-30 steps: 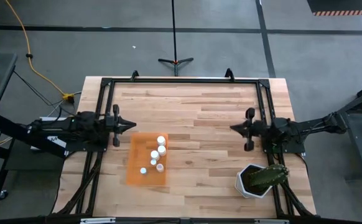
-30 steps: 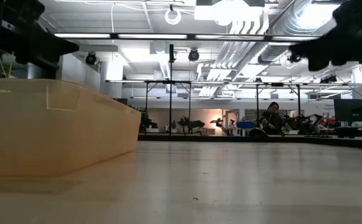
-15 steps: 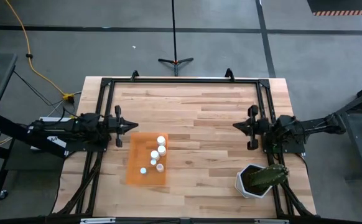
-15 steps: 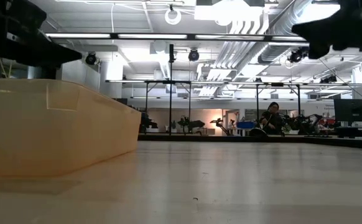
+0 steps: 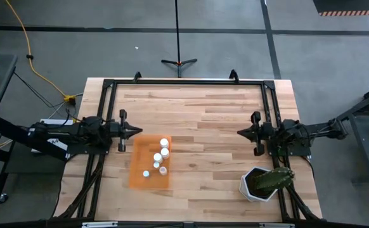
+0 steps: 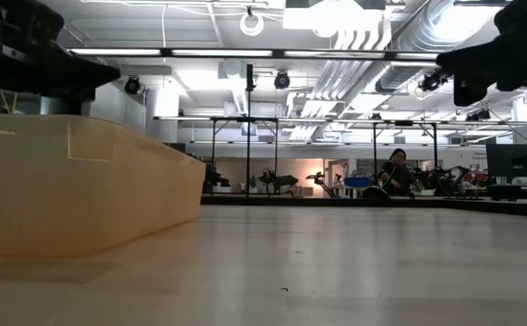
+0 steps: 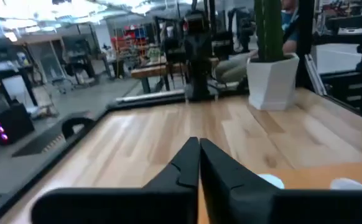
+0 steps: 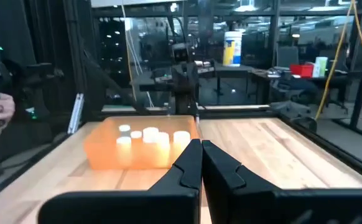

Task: Pick and place pill bottles into a basket
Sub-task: Return to Home Position

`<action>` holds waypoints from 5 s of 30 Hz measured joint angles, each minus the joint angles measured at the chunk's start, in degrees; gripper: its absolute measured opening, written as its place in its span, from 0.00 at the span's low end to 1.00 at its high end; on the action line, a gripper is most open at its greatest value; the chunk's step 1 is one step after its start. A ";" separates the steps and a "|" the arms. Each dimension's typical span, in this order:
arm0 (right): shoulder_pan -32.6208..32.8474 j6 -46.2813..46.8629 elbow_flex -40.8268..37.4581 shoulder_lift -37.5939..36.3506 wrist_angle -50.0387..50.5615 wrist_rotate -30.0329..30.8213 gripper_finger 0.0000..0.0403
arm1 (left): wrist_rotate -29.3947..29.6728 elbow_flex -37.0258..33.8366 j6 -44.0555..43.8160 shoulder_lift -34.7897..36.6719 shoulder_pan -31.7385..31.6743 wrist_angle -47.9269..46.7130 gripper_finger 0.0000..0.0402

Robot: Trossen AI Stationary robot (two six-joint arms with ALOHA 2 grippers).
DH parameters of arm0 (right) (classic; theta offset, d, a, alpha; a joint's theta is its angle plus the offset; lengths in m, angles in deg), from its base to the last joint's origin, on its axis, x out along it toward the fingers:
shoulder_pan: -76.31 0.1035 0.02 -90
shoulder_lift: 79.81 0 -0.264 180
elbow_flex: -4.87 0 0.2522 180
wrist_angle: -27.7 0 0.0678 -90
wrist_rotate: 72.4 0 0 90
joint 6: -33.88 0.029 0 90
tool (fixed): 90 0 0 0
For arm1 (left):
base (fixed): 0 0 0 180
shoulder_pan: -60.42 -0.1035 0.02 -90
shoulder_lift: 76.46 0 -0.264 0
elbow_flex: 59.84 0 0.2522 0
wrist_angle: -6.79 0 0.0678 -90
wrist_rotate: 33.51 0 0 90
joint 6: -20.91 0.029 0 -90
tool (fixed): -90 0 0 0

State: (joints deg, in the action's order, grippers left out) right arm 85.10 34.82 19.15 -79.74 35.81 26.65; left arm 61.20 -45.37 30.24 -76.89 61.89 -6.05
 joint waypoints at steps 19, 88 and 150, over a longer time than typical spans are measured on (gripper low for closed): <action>0.00 0.25 0.00 0.62 2.70 0.38 0.00 | -5.20 -0.02 1.96 -0.54 0.02 -0.25 0.14; 0.00 0.14 -0.04 0.65 2.90 0.39 0.00 | -5.20 -0.13 -14.13 -0.54 0.02 -0.25 0.21; 0.00 0.16 -0.04 0.66 2.89 0.40 0.00 | -5.18 -0.13 -14.14 -0.54 0.04 -0.25 0.22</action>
State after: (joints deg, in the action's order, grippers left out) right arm 85.10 34.98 19.10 -79.08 38.70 27.05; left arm 56.02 -45.50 16.10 -77.44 61.93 -6.30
